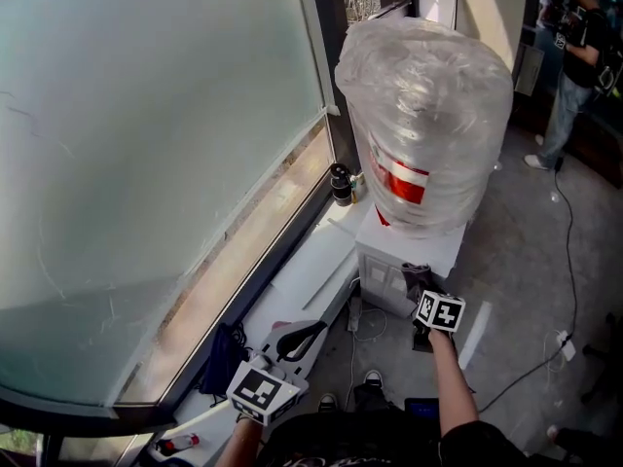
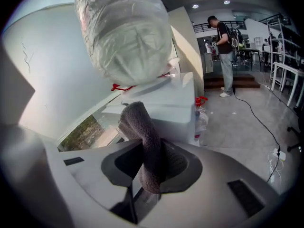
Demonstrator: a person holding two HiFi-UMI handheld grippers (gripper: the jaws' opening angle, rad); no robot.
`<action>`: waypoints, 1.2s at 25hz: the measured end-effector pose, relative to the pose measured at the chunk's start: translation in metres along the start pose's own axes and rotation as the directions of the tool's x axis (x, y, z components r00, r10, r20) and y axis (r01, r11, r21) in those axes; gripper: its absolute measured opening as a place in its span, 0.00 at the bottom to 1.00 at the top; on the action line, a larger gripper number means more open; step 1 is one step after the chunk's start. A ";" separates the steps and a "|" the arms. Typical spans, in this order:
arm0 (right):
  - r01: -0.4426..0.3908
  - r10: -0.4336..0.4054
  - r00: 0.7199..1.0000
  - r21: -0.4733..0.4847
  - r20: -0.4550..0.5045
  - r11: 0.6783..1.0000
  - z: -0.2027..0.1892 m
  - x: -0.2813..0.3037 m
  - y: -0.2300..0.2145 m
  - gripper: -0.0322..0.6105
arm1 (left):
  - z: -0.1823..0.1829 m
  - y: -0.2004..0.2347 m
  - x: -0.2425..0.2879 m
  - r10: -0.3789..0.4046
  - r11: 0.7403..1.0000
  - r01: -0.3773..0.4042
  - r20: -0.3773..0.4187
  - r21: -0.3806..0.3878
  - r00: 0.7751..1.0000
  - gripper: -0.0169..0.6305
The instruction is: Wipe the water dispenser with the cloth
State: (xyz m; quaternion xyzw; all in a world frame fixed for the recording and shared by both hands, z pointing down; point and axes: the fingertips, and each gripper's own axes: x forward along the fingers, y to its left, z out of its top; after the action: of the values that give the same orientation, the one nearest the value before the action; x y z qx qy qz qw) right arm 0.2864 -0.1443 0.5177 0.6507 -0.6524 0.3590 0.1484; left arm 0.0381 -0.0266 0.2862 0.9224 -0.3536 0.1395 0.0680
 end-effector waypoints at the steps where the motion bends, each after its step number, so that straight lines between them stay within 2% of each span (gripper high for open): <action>1: 0.010 -0.010 1.000 0.006 0.002 1.000 -0.001 -0.005 -0.009 0.21 | 0.001 -0.004 0.004 -0.011 1.000 0.011 0.001 0.000 1.000 0.06; 11: 0.109 -0.111 0.994 0.064 0.015 0.992 -0.020 -0.046 -0.094 0.21 | 0.003 -0.033 0.037 -0.061 0.998 0.061 -0.002 0.006 0.998 0.06; 17: 0.124 -0.124 0.992 0.074 -0.001 0.990 -0.040 -0.060 -0.113 0.21 | -0.005 -0.031 0.048 -0.077 0.997 0.077 -0.012 0.007 0.997 0.06; 20: 0.099 -0.098 0.995 0.073 -0.018 0.992 -0.055 -0.063 -0.102 0.21 | -0.012 -0.024 0.050 -0.089 0.996 0.089 -0.019 0.025 0.996 0.06; 23: 0.073 -0.073 0.997 0.025 -0.019 0.997 -0.059 -0.065 -0.077 0.21 | -0.021 -0.014 0.050 -0.105 0.994 0.106 -0.022 0.035 0.994 0.06; 30: -0.012 0.014 1.000 -0.121 0.020 0.993 -0.032 -0.063 0.005 0.21 | -0.046 0.011 0.032 -0.130 0.990 0.131 -0.013 0.047 0.991 0.06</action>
State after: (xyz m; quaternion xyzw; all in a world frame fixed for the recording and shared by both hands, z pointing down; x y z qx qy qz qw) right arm 0.2796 -0.0771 0.4972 0.6398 -0.6787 0.3132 0.1785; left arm 0.0438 -0.0447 0.3405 0.9442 -0.2889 0.1478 0.0570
